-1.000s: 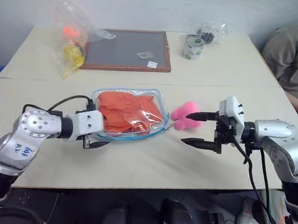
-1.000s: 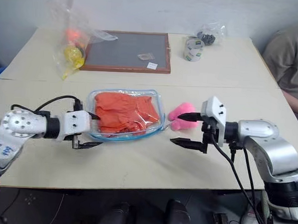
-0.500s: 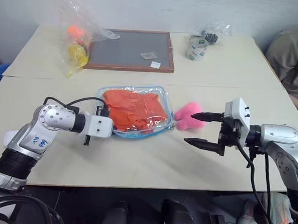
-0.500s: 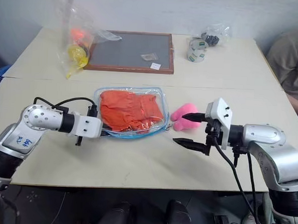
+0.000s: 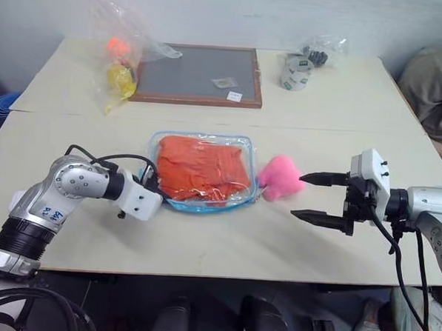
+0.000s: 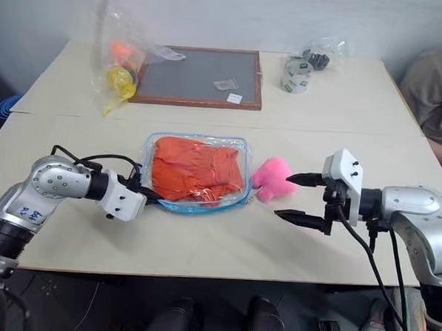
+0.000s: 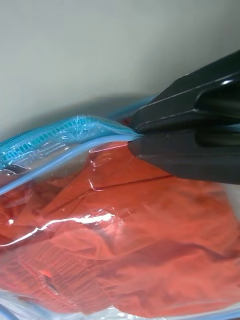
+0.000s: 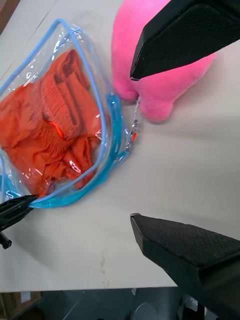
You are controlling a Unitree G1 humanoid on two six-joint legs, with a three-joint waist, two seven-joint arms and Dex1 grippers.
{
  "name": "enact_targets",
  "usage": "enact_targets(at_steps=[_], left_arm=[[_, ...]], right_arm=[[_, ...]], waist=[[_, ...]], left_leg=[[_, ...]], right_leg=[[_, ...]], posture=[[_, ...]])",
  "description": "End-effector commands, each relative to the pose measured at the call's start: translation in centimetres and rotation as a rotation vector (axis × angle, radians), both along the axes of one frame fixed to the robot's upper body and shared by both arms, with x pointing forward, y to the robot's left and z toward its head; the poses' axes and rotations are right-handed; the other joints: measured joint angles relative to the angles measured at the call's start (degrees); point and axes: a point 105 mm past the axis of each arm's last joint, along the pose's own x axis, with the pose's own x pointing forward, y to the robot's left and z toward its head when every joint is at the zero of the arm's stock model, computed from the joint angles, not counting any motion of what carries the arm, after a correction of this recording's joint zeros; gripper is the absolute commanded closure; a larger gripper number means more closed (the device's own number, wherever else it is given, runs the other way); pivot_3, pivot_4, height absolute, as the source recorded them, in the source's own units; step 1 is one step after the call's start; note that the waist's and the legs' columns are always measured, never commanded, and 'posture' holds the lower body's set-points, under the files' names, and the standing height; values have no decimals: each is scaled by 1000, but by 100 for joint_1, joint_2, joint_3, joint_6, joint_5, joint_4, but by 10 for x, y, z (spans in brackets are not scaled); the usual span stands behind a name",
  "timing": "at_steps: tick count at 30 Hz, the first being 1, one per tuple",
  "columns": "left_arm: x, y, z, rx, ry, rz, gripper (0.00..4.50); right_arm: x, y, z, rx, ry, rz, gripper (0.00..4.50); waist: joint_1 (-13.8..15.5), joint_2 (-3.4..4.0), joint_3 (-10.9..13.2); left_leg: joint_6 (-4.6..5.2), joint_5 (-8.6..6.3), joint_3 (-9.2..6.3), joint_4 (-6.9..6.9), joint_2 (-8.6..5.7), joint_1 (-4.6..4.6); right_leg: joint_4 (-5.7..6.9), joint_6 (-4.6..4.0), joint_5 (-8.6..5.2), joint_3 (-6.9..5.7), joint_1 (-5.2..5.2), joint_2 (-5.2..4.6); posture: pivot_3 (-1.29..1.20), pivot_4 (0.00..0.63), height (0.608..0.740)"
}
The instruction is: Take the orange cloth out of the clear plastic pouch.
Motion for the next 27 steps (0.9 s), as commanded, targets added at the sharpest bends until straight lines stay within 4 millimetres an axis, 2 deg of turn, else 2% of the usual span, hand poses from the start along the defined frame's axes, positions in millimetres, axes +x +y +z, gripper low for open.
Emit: enact_targets(at_steps=[1, 4, 7, 11, 12, 14, 17, 20, 23, 27], left_arm=[[-1, -2, 6, -55, 2, 24, 4248], [-13, 0, 10, -88, 66, 56, 3564], [-22, -1, 19, -146, 84, 95, 2637], [-52, -4, 37, -278, 228, 148, 1400], [-59, -6, 47, -369, 300, 183, 1111], [-76, -9, 73, -562, 469, 232, 1111], [-94, -13, 96, -679, 590, 250, 1111], [-100, -11, 105, -736, 601, 291, 1079], [-98, -10, 108, -759, 571, 333, 1079], [-92, -10, 112, -789, 529, 359, 1079]], right_arm=[[16, -11, 10, 62, -51, -109, 0], [26, -12, 1, 78, -34, -163, 0], [33, -12, -6, 89, -18, -198, 0], [51, -11, -12, 128, 2, -279, 0], [57, -10, -14, 141, 11, -303, 0], [69, -8, -17, 175, 36, -349, 0], [79, -5, -28, 176, 85, -368, 0], [83, 1, -39, 174, 131, -345, 631], [79, 7, -39, 206, 183, -301, 1705], [78, 7, -34, 199, 157, -287, 3133]], waist=[[-2, 0, 0], [-12, 0, 0], [-21, 0, 0], [-59, 0, 0], [-76, 1, 0], [-107, 0, 0], [-129, 1, 1], [-138, 2, 1], [-141, 3, 2], [-140, 3, 2]], left_leg=[[0, 0, 0, 0, 0, 0], [-1, 0, 0, 0, 3, 1], [-1, 0, 0, -2, 5, -1], [-1, 0, 0, -1, 16, 0], [-1, 0, 0, -2, 27, 0], [-2, 1, -2, -1, 33, 0], [-2, 1, -52, -1, 36, 0], [-3, 1, -60, -3, 28, 2], [-6, 3, -61, -2, 25, 3], [-8, 3, -60, -3, 10, 5]], right_leg=[[0, 0, 0, 0, 0, 0], [2, 0, 0, 0, -1, 1], [0, 0, 0, 0, -2, 2], [2, 0, 0, 4, -2, 0], [2, 0, 0, 5, -3, 0], [1, 0, 0, 5, -2, 1], [1, 0, 0, 9, -1, 0], [-2, 0, 0, 8, 5, -2], [-1, 0, 0, 7, 6, 1], [-1, -1, -1, 8, 7, 4]], posture=[[0, 150, 740], [0, 150, 740], [0, 150, 740], [0, 150, 740], [0, 150, 740], [0, 150, 740], [0, 150, 740], [0, 150, 740], [0, 150, 740], [0, 150, 740]])
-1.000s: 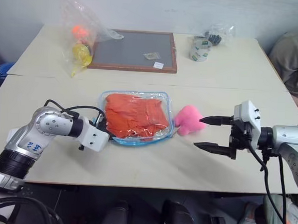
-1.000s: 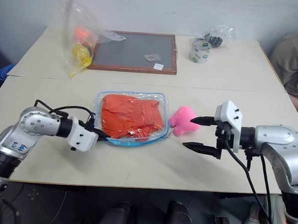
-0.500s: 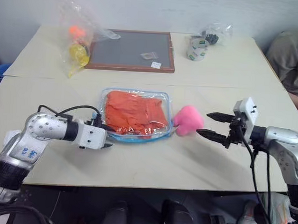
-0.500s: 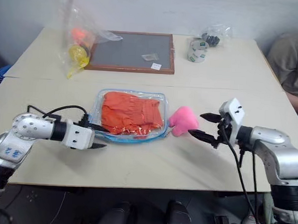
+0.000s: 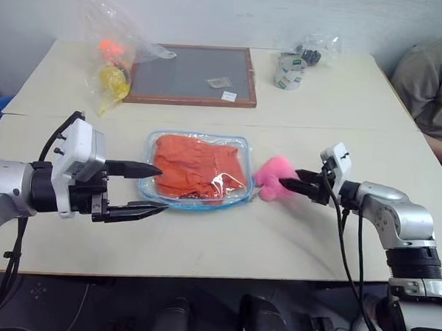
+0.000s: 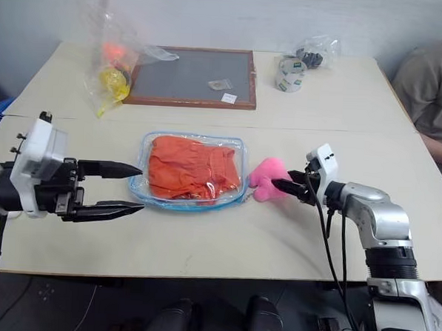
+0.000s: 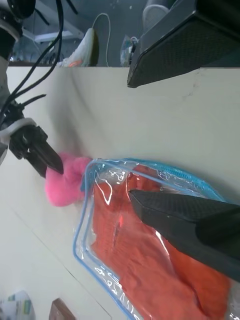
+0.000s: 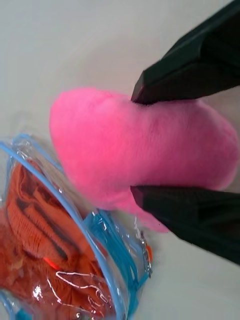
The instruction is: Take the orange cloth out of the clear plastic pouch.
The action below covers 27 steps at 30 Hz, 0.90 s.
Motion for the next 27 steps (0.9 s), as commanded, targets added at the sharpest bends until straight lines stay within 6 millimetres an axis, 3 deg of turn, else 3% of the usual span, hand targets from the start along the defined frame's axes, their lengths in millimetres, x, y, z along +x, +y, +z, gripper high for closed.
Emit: enact_targets(at_steps=[1, 4, 11, 17, 23, 27], left_arm=[[1, -1, 12, -10, -67, 27, 1079], [3, 0, 13, 0, -81, 46, 1079], [9, 4, 13, 15, -105, 73, 1079], [14, -4, 10, 25, -110, 47, 1079], [16, -14, -4, 44, -85, 17, 1079], [18, -26, -16, 44, -72, -5, 1079]], right_arm=[[-4, 2, 17, 27, -53, 34, 3475], [-17, -2, 37, 86, -112, 96, 4432], [-59, 4, 52, 13, -219, 322, 4490], [-89, 59, 39, -298, -416, 687, 4490], [-85, 111, 15, -439, -588, 814, 4490], [-79, 123, -13, -549, -676, 867, 4490]], waist=[[2, 0, 0], [7, 0, 0], [8, 2, 1], [-10, 6, 4], [-2, 6, 4], [15, 4, 3]], left_leg=[[0, 0, 0, -1, 0, 0], [-1, -1, 0, -2, -1, -1], [-2, -1, 2, -4, -8, 1], [-7, -3, 4, -6, -7, 5], [-9, -2, 5, -4, -8, 5], [-8, -2, 1, -1, -13, 1]], right_leg=[[0, 0, 0, 0, 0, 0], [-3, 0, 0, 0, -1, 0], [-5, 0, 0, 0, 1, 2], [-3, -1, 0, 3, -1, 6], [-3, -1, 0, 4, -1, 5], [-5, -1, 0, 0, 1, 2]], posture=[[0, 150, 740], [0, 150, 740], [0, 150, 740], [0, 150, 740], [0, 150, 740], [0, 150, 740]])
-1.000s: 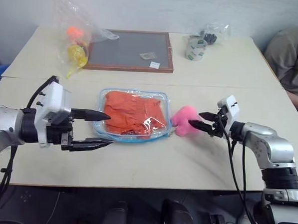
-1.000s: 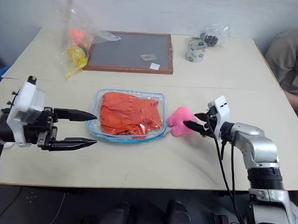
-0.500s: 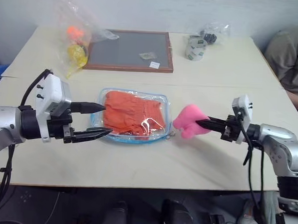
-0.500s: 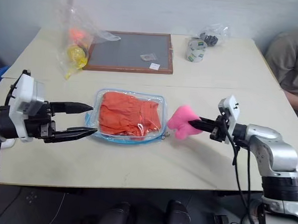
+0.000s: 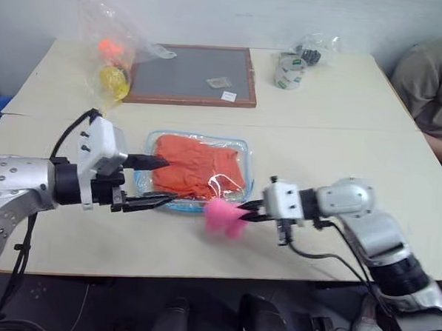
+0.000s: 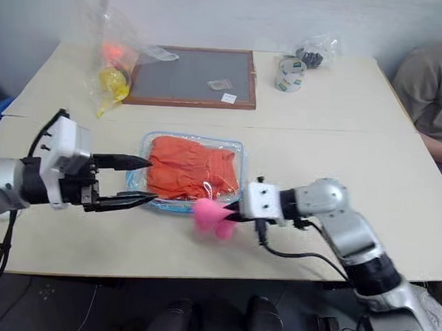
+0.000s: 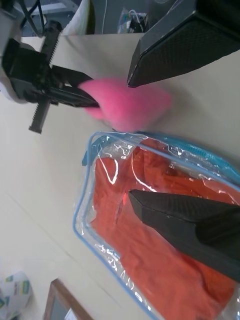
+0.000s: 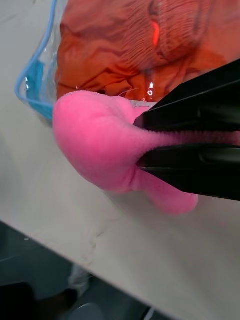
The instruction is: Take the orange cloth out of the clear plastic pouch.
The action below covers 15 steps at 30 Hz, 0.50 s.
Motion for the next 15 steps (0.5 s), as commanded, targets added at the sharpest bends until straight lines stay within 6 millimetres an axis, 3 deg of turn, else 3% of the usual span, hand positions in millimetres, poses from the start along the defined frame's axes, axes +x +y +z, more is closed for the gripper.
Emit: enact_targets(at_steps=[1, 6, 13, 15], left_arm=[[2, -12, -4, 10, -42, -27, 1079], [9, -28, -23, 59, -26, -70, 1079], [27, -62, -63, 177, -10, -224, 1079], [29, -71, -75, 198, 2, -277, 1079]], right_arm=[[3, 1, -18, -71, -96, 32, 4193], [8, -2, -25, -80, -127, 28, 2547], [6, -5, -8, -18, -163, 12, 212], [4, -7, -5, -18, -176, 14, 18]], waist=[[-3, 0, 0], [-21, -4, -2], [12, -6, -4], [5, -6, -4]], left_leg=[[1, 0, -1, 0, -2, 1], [-2, 2, -1, -1, 3, 12], [-2, 3, 20, 3, 0, 14], [-2, 3, 46, 3, 1, 13]], right_leg=[[0, 0, 0, 0, 3, -1], [2, -1, 0, 0, 10, 5], [2, -1, 0, -4, 17, 6], [1, -1, 0, -3, 16, 7]], posture=[[0, 150, 740], [0, 150, 740], [0, 150, 740], [0, 150, 740]])
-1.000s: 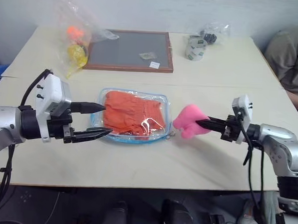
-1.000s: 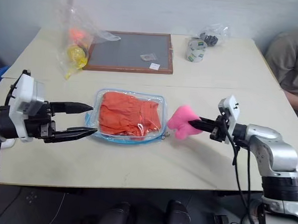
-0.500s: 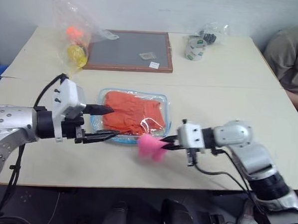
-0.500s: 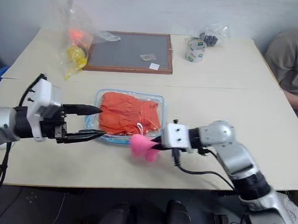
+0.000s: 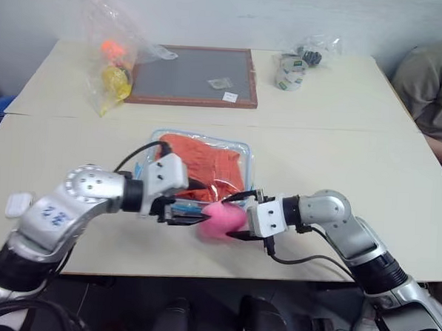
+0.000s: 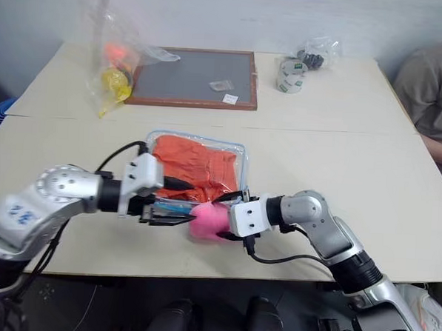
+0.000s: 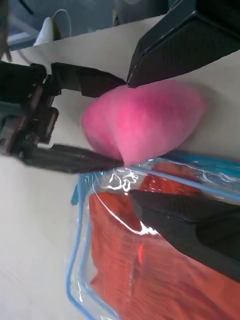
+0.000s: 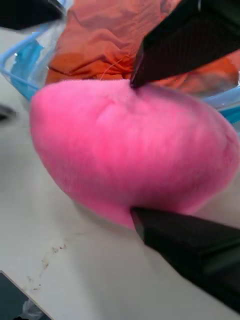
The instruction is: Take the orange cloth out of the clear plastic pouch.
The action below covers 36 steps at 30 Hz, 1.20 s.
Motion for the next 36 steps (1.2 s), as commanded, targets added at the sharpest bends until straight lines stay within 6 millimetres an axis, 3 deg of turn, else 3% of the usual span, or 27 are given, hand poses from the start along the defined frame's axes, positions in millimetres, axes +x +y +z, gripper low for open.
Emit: enact_targets(at_steps=[1, 4, 9, 14, 17, 20, 25, 29, 30, 34, 36], left_arm=[[0, -14, -15, 48, 5, -95, 1079], [-1, -17, -24, 73, 21, -146, 1079], [-2, -15, -26, 75, 4, -159, 2195], [-5, -9, -24, 77, -9, -153, 3593], [-6, -7, -22, 72, -12, -142, 4340], [-6, -6, -21, 68, -21, -128, 4488], [-9, -6, -17, 53, -24, -107, 4488], [-14, -2, -19, 56, -14, -81, 4488], [-15, 0, -20, 57, -12, -72, 4488], [-17, 11, -22, 63, 2, -1, 4488], [-14, 24, -22, 63, 1, 93, 4488]], right_arm=[[-5, -5, 10, 4, -21, -5, 18], [-10, -14, 24, 40, 50, -42, 18], [-12, -41, 52, 102, 160, -108, 0], [18, -70, 35, -74, -4, -158, 0], [34, -62, 28, -73, -44, -140, 0], [43, -51, 17, -92, -89, -95, 0], [49, -29, 18, -44, -112, -42, 1554], [53, -24, 17, -43, -133, -21, 3103], [53, -24, 17, -44, -133, -20, 3239], [56, -29, 16, -57, -132, -16, 4500], [59, -35, 15, -78, -142, -26, 4500]], waist=[[-7, 0, 0], [-5, 0, 0], [2, 0, 0], [-2, -3, -1], [-32, -3, -1], [-47, -2, -1], [-37, -1, -1], [-29, -1, -1], [-33, -1, -1], [-44, 0, 0], [-46, 0, 0]], left_leg=[[0, 0, 0, -1, 0, 0], [0, 0, 2, -2, 3, -3], [2, 0, -1, 2, 4, -3], [8, -2, 2, 4, 2, 1], [8, -2, 3, 1, 4, 2], [5, 0, 5, -3, 7, 2], [4, 0, 4, 0, 12, 0], [4, 0, 2, 1, 20, 0], [4, 0, 1, 1, 22, 0], [4, 0, 1, 0, 30, 0], [4, 1, 0, 0, 35, 1]], right_leg=[[1, 0, 0, 0, -1, 0], [1, 0, 0, 0, -6, 1], [4, 0, 0, 0, -5, -2], [0, 1, 0, 1, 1, -5], [1, 1, 0, 2, -2, -4], [4, 0, 0, 3, -7, -2], [3, 0, 0, 2, -6, -5], [3, 0, 0, 2, -5, -5], [3, 0, 0, 2, -5, -5], [4, 0, 0, 2, -5, -4], [4, -1, 0, 2, -6, -3]], posture=[[0, 150, 740], [0, 150, 740], [0, 150, 740], [0, 150, 740], [0, 150, 740], [0, 150, 740], [0, 150, 740], [0, 150, 740], [0, 150, 740], [0, 150, 740], [0, 150, 740]])
